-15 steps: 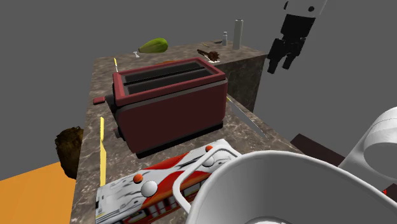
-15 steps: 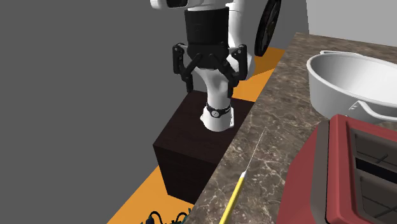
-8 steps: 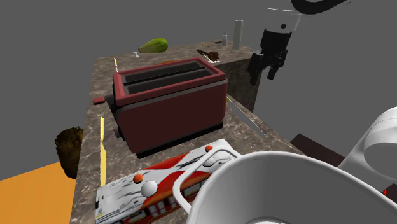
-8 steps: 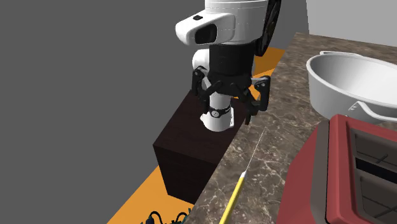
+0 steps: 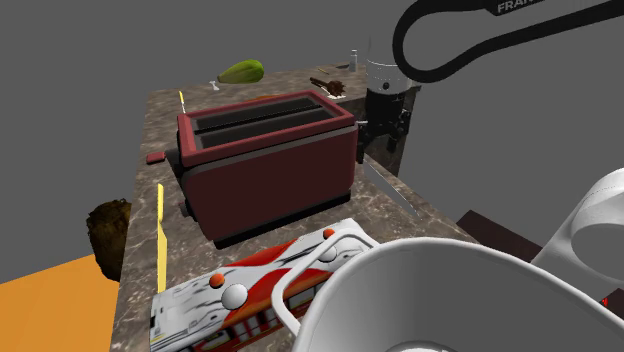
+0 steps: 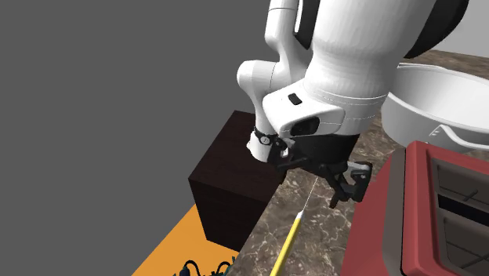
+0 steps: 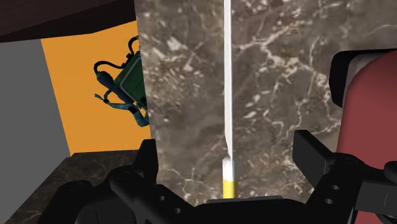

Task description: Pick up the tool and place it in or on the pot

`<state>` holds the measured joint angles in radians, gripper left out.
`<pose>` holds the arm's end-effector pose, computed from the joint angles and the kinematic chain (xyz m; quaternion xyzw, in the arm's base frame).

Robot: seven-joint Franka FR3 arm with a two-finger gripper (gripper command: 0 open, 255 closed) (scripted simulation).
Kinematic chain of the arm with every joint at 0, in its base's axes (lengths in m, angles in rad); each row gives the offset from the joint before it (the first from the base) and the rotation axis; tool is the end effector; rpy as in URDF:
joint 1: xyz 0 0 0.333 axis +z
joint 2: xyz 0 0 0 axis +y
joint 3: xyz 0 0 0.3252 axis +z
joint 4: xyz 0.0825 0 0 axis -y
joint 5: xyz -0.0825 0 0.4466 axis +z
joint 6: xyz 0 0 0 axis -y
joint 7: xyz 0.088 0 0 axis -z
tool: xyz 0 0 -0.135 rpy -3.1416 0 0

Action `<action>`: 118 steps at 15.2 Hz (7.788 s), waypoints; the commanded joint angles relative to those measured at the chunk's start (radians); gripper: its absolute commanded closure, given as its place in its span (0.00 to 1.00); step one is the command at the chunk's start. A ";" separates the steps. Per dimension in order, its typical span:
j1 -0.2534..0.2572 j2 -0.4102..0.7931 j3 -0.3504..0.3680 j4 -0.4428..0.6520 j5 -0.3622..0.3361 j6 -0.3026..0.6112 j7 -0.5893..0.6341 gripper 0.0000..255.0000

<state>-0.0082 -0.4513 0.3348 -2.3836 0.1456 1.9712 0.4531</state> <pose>0.4465 0.1653 0.4368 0.9943 -0.1059 0.0114 0.0005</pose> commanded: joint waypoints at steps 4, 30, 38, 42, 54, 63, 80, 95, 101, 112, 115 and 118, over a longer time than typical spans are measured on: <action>0.000 0.041 0.025 -0.034 -0.002 0.073 0.029 0.00; 0.000 0.036 0.021 -0.019 -0.003 0.052 0.028 1.00; -0.002 0.011 0.007 0.069 -0.007 -0.060 0.026 1.00; -0.004 0.005 0.001 0.117 -0.010 -0.115 0.025 1.00; -0.011 0.008 -0.014 0.281 -0.021 -0.275 0.028 1.00; -0.017 0.032 -0.020 0.423 -0.031 -0.394 0.034 1.00; 0.102 -0.190 0.150 0.350 0.123 -0.503 0.294 1.00; 0.169 -0.239 0.424 0.467 0.295 -0.567 0.643 1.00; 0.155 -0.217 0.545 0.539 0.339 -0.565 0.764 1.00; 0.186 -0.273 0.571 0.366 0.383 -0.440 0.736 1.00; 0.189 -0.279 0.576 0.345 0.389 -0.423 0.732 1.00; 0.189 -0.278 0.576 0.345 0.389 -0.423 0.732 1.00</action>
<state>0.1805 -0.7296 0.9110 -2.0381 0.5346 1.5472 1.1853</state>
